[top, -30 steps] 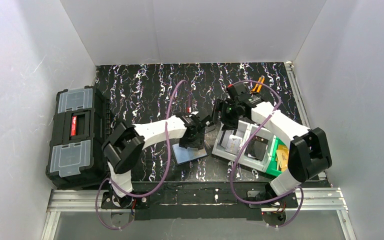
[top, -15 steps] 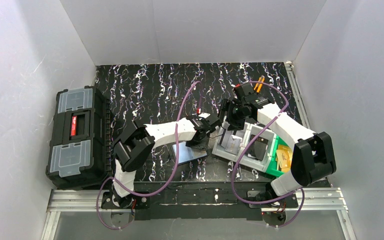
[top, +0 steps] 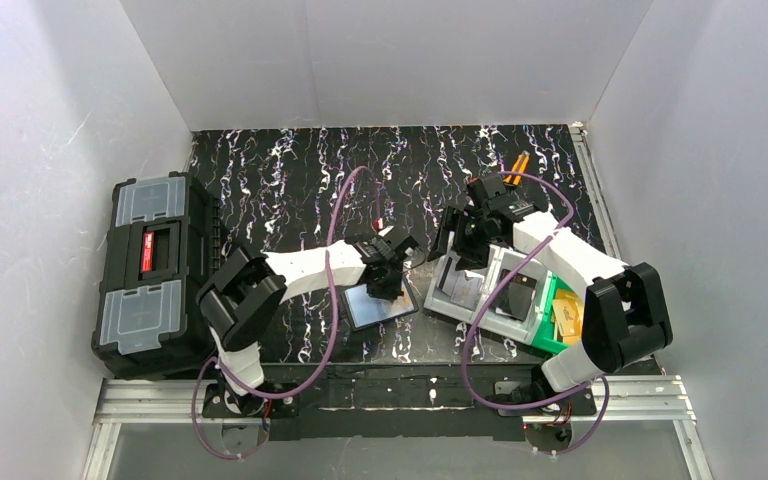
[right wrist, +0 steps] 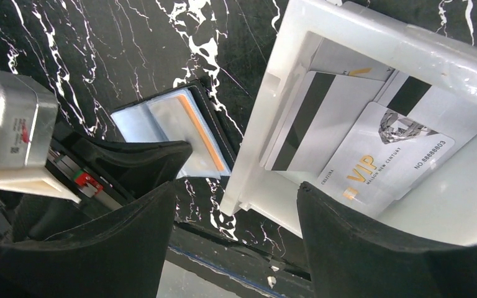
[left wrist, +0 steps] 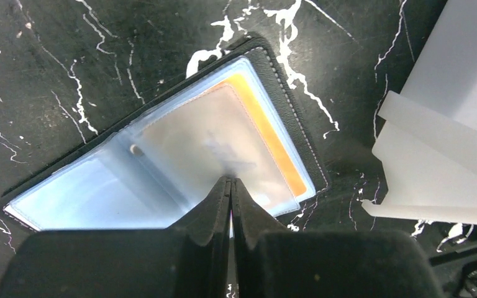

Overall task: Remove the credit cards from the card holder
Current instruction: Remove the credit card from the card holder.

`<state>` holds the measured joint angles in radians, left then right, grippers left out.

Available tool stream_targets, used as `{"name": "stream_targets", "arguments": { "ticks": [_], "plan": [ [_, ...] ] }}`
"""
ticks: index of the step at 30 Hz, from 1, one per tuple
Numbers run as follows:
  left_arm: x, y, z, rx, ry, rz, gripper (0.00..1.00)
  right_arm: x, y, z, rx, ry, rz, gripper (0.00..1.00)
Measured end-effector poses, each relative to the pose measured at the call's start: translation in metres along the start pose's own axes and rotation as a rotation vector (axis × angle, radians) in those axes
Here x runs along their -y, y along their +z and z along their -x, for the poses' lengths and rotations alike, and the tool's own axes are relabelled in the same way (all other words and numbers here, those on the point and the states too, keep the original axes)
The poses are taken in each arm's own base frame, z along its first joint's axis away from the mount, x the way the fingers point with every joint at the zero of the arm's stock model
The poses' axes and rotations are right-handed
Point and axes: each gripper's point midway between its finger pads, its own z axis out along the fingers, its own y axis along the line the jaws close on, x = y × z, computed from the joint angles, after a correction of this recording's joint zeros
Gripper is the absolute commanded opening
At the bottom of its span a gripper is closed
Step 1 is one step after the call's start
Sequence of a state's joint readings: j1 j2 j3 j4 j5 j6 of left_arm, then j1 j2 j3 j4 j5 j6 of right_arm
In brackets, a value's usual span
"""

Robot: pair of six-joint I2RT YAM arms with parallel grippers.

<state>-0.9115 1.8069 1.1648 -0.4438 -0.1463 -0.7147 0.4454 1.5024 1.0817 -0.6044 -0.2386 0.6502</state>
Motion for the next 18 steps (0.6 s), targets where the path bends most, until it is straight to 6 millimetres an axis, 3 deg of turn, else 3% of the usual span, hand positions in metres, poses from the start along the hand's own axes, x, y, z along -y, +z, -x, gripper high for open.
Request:
{"name": "stream_targets", "arguments": {
  "ticks": [13, 18],
  "plan": [
    [-0.024, -0.004, -0.013, -0.044, -0.076, -0.068, 0.00, -0.020, 0.006, -0.024, -0.048, -0.081, 0.019, 0.79],
    [-0.035, -0.008, -0.020, -0.061, -0.090, -0.058, 0.00, -0.034, 0.018, -0.038, -0.103, -0.125, 0.033, 0.64]
  ]
}}
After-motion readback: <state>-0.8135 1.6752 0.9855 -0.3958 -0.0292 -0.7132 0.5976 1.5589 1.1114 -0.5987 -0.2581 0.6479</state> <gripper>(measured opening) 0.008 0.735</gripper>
